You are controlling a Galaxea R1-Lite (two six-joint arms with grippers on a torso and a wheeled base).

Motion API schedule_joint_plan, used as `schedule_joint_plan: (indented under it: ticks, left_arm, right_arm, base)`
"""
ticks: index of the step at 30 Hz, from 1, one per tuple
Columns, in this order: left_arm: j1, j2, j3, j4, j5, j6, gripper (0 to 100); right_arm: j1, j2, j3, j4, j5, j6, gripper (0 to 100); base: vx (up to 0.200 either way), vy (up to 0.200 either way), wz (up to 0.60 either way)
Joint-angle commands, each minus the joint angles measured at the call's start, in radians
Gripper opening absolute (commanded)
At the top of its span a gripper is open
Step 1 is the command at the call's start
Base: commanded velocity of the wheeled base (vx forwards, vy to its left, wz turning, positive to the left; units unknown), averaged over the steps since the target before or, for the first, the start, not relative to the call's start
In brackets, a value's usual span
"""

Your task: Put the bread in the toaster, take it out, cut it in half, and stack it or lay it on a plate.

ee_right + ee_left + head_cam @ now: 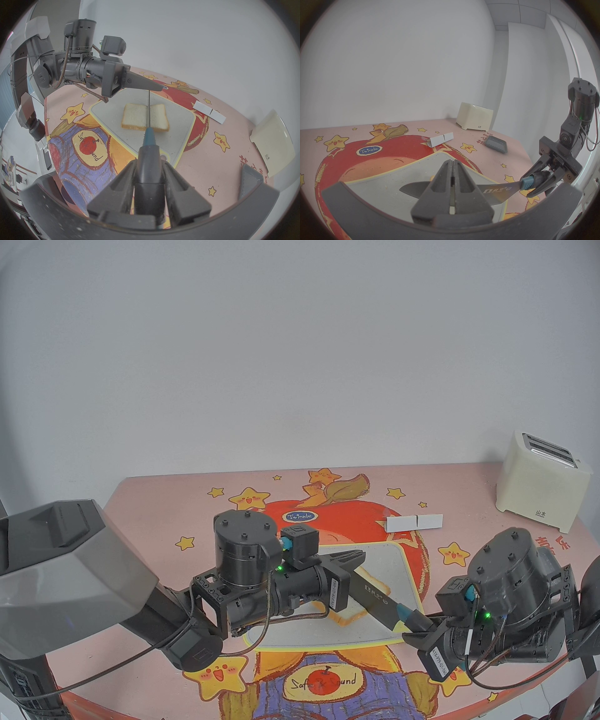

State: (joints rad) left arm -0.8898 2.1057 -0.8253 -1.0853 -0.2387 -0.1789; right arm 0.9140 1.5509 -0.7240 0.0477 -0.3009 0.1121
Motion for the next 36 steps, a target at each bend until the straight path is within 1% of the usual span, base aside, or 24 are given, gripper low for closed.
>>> schedule_joint_plan:
  ticks: [1,10,21,28,36]
  left_arm:
    - [-0.006,0.007,0.003,0.004,-0.001,-0.001,0]
    - [-0.018,0.007,0.003,0.004,-0.001,-0.001,0]
    - [-0.018,0.003,0.003,0.004,0.001,-0.002,0]
    - [-0.017,-0.003,0.000,0.004,0.001,-0.002,0]
    - [-0.017,-0.003,0.003,0.004,0.001,-0.002,0]
  right_arm:
    - [0.000,-0.006,0.006,-0.002,-0.001,0.000,0]
    - [-0.007,-0.043,0.023,0.008,-0.001,0.000,0]
    - [-0.006,-0.005,0.005,-0.003,0.002,0.000,0]
    - [-0.001,0.031,-0.029,-0.003,0.000,0.000,0]
    - [-0.001,0.008,-0.012,0.001,-0.001,0.003,0]
  base:
    - [0.000,0.000,0.00]
    - [0.000,0.000,0.00]
    - [0.000,0.000,0.00]
    - [0.000,0.000,0.00]
    - [0.000,0.000,0.00]
